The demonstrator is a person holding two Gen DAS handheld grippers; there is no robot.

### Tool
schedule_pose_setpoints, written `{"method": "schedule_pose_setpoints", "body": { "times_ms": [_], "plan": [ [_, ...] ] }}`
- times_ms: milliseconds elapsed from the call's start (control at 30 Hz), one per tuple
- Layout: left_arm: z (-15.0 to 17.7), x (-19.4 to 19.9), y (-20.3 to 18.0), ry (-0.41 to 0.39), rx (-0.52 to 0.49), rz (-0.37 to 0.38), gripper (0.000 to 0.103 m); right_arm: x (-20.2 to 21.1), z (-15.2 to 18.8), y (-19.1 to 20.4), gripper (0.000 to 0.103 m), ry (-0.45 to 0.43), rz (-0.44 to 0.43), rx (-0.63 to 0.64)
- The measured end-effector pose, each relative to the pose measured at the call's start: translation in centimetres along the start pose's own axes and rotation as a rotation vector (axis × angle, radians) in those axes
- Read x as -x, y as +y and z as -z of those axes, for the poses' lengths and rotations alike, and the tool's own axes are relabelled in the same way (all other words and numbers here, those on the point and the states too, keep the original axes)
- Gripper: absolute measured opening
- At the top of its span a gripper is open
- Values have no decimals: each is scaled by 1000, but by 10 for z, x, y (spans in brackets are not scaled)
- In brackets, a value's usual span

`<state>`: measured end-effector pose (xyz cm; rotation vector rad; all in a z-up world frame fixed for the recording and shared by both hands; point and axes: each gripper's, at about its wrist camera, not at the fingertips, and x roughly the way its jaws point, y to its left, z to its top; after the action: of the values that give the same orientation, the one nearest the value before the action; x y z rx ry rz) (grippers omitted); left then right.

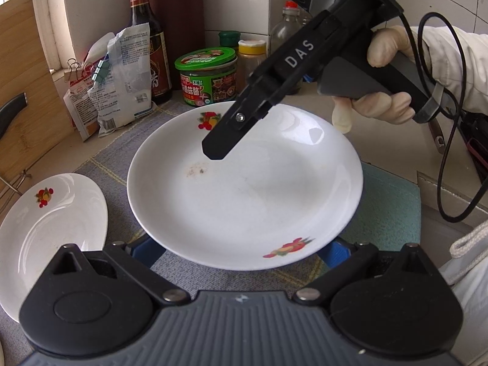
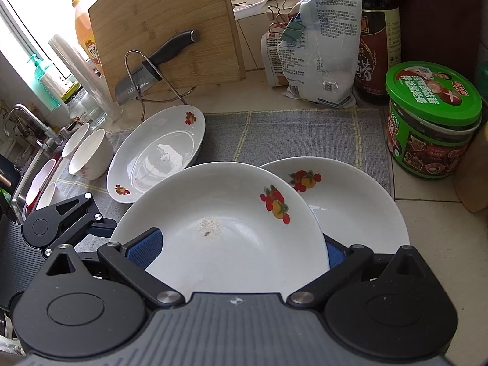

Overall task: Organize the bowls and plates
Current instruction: 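Lower the held plate onto the stained plate with the right tool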

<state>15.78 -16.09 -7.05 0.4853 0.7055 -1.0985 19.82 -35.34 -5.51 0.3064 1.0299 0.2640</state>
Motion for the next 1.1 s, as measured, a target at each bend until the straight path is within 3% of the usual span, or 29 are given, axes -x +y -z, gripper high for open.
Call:
{"method": "schedule_pose_setpoints", "body": {
  "times_ms": [1100],
  "plan": [
    [-17, -29, 10, 34, -38, -6, 102, -4, -2, -28, 103, -24, 50, -50]
  ]
}}
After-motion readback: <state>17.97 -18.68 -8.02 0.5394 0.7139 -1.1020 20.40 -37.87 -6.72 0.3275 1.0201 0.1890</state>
